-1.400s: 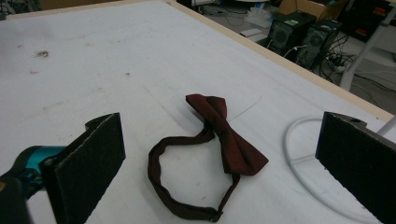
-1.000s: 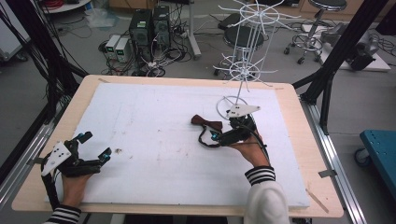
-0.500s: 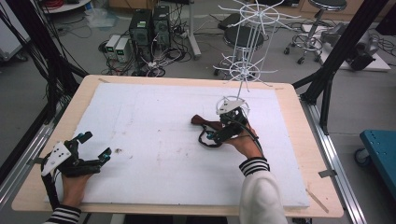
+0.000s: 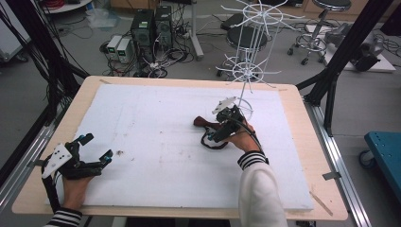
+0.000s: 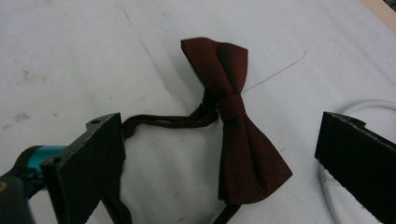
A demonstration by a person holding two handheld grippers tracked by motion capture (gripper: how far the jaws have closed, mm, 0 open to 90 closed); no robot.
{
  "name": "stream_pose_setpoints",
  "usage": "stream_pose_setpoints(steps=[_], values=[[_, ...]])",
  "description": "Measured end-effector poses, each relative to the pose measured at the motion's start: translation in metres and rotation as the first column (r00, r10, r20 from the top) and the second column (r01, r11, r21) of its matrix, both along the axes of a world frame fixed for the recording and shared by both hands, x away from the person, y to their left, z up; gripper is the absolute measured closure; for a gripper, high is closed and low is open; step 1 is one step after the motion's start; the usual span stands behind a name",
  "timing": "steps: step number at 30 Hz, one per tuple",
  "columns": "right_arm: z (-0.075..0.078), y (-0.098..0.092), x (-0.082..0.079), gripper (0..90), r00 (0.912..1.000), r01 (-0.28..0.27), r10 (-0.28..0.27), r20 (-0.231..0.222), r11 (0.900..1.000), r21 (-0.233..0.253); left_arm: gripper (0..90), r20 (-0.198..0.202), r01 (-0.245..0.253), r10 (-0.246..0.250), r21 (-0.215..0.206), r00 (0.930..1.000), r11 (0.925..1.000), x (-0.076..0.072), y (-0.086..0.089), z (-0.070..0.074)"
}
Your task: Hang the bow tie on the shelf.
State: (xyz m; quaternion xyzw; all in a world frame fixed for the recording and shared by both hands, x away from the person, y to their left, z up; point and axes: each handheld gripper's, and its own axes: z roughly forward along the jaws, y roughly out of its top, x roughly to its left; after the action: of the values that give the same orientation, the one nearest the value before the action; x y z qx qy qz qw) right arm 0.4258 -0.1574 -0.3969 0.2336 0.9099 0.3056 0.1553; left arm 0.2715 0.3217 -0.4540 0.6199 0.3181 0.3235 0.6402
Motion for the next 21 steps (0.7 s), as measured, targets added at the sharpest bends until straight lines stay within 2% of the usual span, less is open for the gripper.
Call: stream_pose_setpoints(steps=[3,5,9,12,19,21], values=[[0.000,0.002,0.004,4.2,0.9998,-0.009,0.009,-0.017,1.000,-0.003,1.9,-0.002,0.000,0.000,-0.001,1.0000,1.0000,0.000,0.000,0.000],[-0.001,0.006,0.012,4.3,0.9991,-0.023,0.021,-0.037,0.999,-0.031,1.9,-0.001,0.000,0.000,-0.001,1.0000,1.0000,0.000,0.000,0.000],[-0.005,0.005,0.018,4.5,0.9989,-0.014,0.013,-0.045,1.000,-0.006,1.9,0.000,-0.001,0.001,0.000,1.0000,1.0000,0.000,0.000,0.000],[-0.012,0.005,0.021,4.8,0.9973,-0.006,0.004,-0.073,0.999,-0.038,1.9,-0.001,-0.001,0.001,-0.001,1.0000,1.0000,0.000,0.000,0.000],[-0.017,0.004,0.026,7.9,0.9968,-0.007,0.004,-0.080,0.999,-0.033,1.9,0.000,-0.001,0.001,0.000,1.0000,1.0000,0.000,0.000,0.000],[-0.018,0.004,0.027,15.7,0.9967,-0.017,0.014,-0.080,0.999,-0.039,1.9,-0.001,-0.001,0.001,-0.002,1.0000,1.0000,0.000,0.000,0.000]])
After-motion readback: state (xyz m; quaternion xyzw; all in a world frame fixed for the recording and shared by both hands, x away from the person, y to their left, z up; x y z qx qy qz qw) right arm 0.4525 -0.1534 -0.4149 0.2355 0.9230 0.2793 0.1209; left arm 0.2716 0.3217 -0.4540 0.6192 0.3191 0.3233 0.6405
